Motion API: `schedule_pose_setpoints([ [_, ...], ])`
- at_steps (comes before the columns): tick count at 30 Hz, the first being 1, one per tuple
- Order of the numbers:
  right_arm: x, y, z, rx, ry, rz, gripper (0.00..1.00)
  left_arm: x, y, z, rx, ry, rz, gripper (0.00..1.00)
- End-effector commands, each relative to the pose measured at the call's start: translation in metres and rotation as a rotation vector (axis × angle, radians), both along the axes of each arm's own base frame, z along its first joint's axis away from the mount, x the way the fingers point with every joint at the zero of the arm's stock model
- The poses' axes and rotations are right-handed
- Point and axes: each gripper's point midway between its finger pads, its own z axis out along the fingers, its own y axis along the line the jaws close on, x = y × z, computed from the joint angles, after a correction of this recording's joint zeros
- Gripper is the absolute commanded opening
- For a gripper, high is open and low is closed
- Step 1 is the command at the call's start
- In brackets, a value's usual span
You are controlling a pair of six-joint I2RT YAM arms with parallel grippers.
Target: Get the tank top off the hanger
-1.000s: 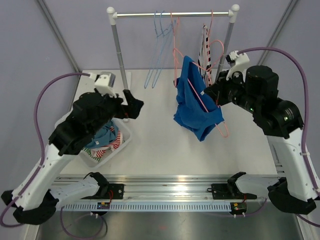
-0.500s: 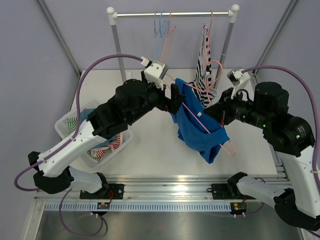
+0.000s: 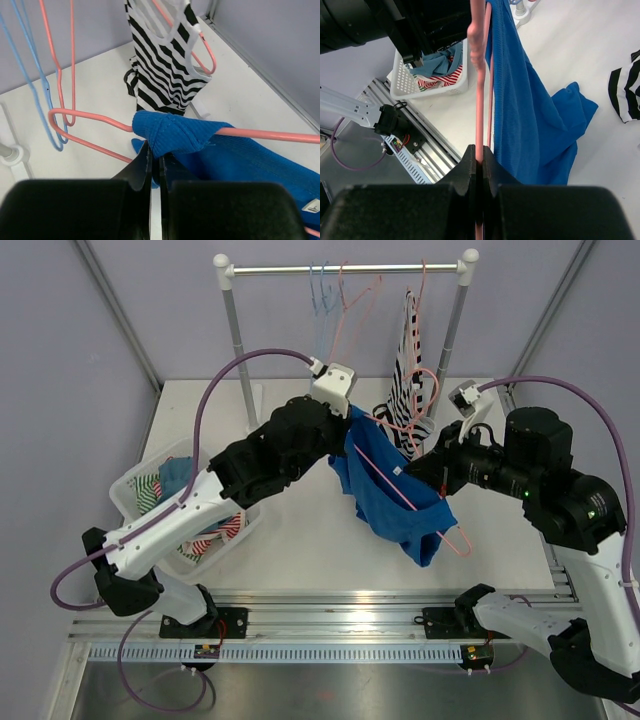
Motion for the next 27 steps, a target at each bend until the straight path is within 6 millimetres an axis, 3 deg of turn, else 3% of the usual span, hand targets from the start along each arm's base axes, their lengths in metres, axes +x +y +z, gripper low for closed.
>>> schedule_pose_setpoints([
  [1,0.003,0.006,0.013,0.039,-0.060,0.020,0.00,0.008,0.028,0.036,-0.095,-0.065,0.113,0.00],
  [4,0.007,0.011,0.002,0.030,-0.038,0.036,0.00,0.009,0.050,0.030,-0.089,-0.058,0.185,0.00],
  [7,-0.004,0.027,-0.006,0.060,-0.009,0.155,0.00,0.016,0.087,0.018,-0.091,-0.031,0.306,0.00],
  [12,-0.022,0.037,-0.013,0.092,-0.003,0.278,0.00,0.024,0.167,-0.001,-0.165,0.031,0.489,0.00],
  [15,-0.028,0.039,-0.011,0.106,-0.029,0.324,0.00,0.021,0.199,-0.003,-0.204,0.043,0.563,0.00],
  [20,-0.038,0.037,0.002,0.134,-0.126,0.358,0.00,0.016,0.220,-0.019,-0.210,0.102,0.608,0.00],
  [24,-0.026,0.032,0.005,0.146,-0.183,0.273,0.00,0.011,0.219,-0.026,-0.220,0.130,0.575,0.00],
  [26,-0.019,0.031,0.025,0.216,-0.274,0.236,0.00,0.005,0.214,-0.025,-0.234,0.130,0.533,0.00],
  [27,-0.015,0.037,0.042,0.319,-0.338,0.228,0.00,0.002,0.198,-0.021,-0.268,0.132,0.438,0.00],
])
